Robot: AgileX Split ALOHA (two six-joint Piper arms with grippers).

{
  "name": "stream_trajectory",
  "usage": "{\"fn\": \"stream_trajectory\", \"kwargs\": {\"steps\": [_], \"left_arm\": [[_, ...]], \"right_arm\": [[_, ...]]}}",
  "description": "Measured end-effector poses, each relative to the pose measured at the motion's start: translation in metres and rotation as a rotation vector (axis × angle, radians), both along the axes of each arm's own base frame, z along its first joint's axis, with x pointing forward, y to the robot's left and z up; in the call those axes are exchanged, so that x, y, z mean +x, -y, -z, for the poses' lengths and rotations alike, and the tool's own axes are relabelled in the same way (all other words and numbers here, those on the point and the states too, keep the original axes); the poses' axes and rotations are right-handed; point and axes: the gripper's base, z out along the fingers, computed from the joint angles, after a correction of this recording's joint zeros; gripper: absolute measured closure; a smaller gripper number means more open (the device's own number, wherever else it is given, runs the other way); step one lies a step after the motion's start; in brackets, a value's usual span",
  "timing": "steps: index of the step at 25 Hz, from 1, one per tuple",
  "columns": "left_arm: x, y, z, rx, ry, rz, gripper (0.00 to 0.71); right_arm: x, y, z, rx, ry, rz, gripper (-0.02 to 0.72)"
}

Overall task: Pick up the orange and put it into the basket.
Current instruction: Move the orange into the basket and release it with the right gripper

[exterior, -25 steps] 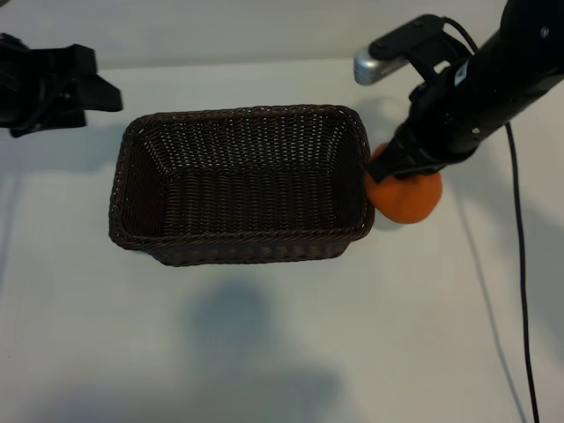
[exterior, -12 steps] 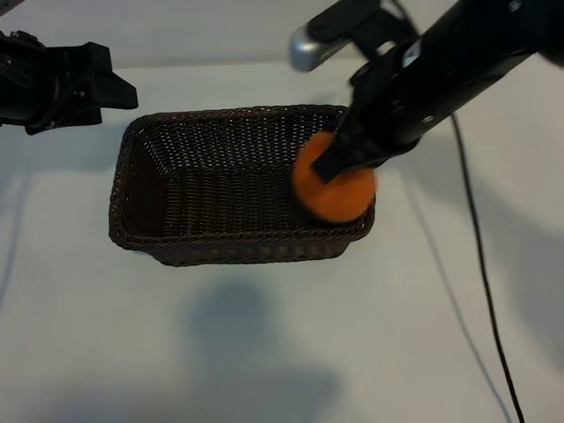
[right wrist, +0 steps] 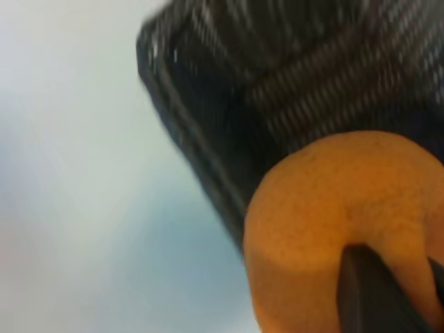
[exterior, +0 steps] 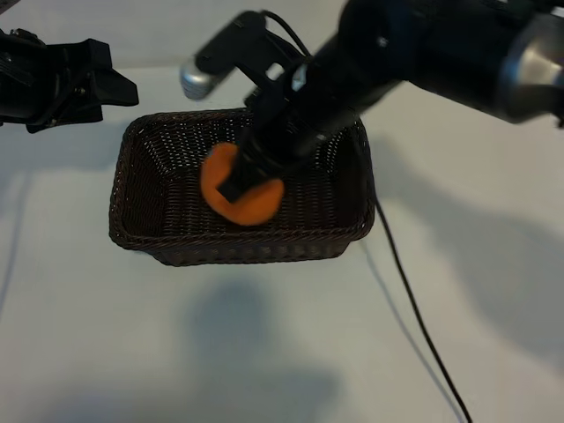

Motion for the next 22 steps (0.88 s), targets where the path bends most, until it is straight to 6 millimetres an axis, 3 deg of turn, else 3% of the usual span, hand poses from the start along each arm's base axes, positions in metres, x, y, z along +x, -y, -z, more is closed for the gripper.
{"fn": "stream_trajectory", "kwargs": {"steps": [10, 15, 18, 22], "left_arm": [[0.0, 0.0, 0.0, 0.0, 0.001, 0.001, 0.162], [0.0, 0.0, 0.0, 0.0, 0.001, 0.001, 0.162], [0.0, 0.0, 0.0, 0.0, 0.001, 0.001, 0.162], [0.0, 0.0, 0.0, 0.0, 0.001, 0.0, 0.162]], "right_arm": [[0.028, -0.017, 0.052, -0.052, -0.01, -0.026, 0.631], [0.033, -0.02, 0.065, -0.059, -0.009, -0.018, 0.613], [0.034, -0.02, 0.07, -0.063, -0.021, -0.011, 0.51], [0.034, -0.02, 0.069, -0.055, -0.023, 0.002, 0.231]]}}
